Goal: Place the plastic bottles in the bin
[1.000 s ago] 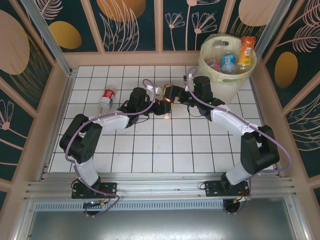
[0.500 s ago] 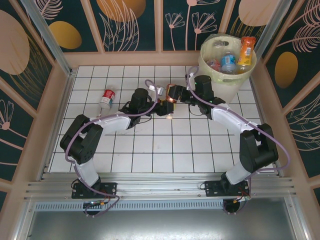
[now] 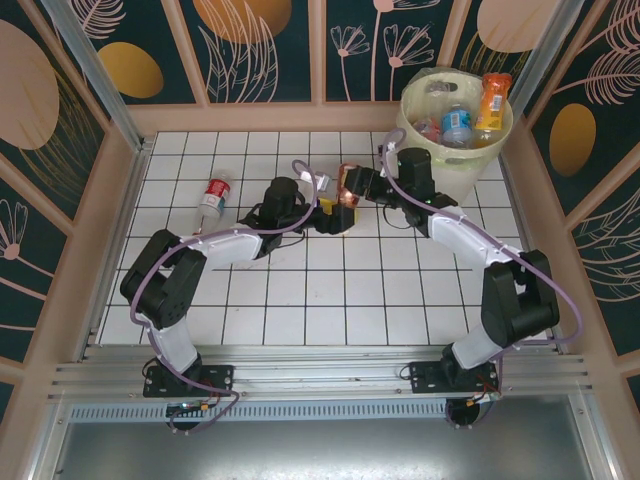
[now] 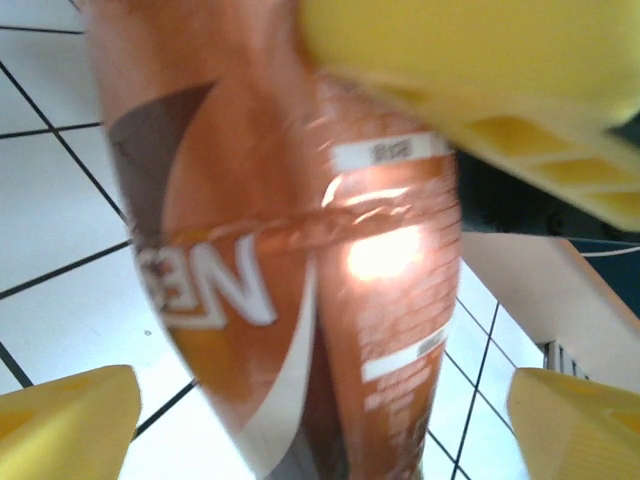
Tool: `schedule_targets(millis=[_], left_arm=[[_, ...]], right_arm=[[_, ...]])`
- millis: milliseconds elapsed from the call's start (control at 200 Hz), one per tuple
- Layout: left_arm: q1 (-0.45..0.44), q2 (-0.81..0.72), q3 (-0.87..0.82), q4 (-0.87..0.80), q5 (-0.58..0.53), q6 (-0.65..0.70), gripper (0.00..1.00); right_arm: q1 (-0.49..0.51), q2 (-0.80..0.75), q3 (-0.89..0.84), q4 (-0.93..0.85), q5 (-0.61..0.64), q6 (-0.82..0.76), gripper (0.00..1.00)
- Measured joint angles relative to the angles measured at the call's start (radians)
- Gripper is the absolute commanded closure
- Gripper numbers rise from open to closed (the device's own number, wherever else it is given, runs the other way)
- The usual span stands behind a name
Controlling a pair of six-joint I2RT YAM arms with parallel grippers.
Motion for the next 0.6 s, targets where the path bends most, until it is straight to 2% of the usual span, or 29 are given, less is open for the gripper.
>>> schedule_targets(millis=[285, 600], left_arm=[[0.000, -0.117, 0.000, -0.003, 0.034, 0.008, 0.01], [0.000, -0.257, 0.003, -0.006, 0.079, 0.027, 0.02]], right_arm=[[-0.034, -0.114, 0.011, -0.024, -0.001, -0.053, 0.45], [-0.043, -0.212, 0.121, -0.118, 0.028, -0.161, 0.45]])
